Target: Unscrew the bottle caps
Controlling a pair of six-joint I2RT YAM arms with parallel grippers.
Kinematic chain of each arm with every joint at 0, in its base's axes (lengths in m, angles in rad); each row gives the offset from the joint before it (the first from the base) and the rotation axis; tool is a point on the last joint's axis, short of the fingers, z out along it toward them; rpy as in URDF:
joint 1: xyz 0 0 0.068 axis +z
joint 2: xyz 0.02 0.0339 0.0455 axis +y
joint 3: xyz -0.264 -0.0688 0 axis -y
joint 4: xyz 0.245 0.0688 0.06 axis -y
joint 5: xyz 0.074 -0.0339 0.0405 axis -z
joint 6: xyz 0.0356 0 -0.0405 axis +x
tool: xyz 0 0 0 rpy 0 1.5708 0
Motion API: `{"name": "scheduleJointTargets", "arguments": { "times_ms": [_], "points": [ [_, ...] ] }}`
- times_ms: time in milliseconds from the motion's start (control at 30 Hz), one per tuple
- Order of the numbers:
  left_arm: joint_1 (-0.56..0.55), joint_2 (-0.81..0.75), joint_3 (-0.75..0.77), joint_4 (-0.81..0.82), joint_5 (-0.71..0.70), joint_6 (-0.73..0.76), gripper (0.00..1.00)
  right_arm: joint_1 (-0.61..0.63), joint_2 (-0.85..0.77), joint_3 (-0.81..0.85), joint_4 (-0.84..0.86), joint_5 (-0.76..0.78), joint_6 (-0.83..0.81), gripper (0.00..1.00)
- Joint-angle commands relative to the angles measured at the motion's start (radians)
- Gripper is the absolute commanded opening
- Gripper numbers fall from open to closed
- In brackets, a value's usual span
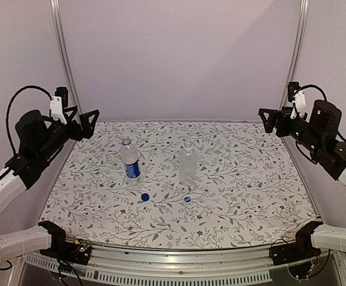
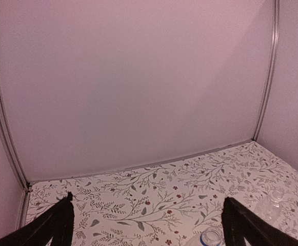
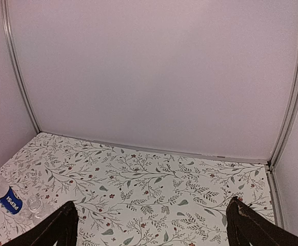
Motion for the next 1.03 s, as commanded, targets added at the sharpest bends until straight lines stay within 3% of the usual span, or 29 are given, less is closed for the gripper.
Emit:
{"name": "scheduleJointTargets", "arguments": {
  "times_ms": [0,1000],
  "points": [
    [0.012,0.001,0.001,0.003,-0.009,0.019,1.00,0.002,-0.008,-0.009,0.028,-0.003,0.008,0.99],
    [0.011,0.007,0.001,0.000,-0.008,0.016,1.00,0.002,0.022,-0.006,0.019,-0.019,0.027,0.99]
  ]
}}
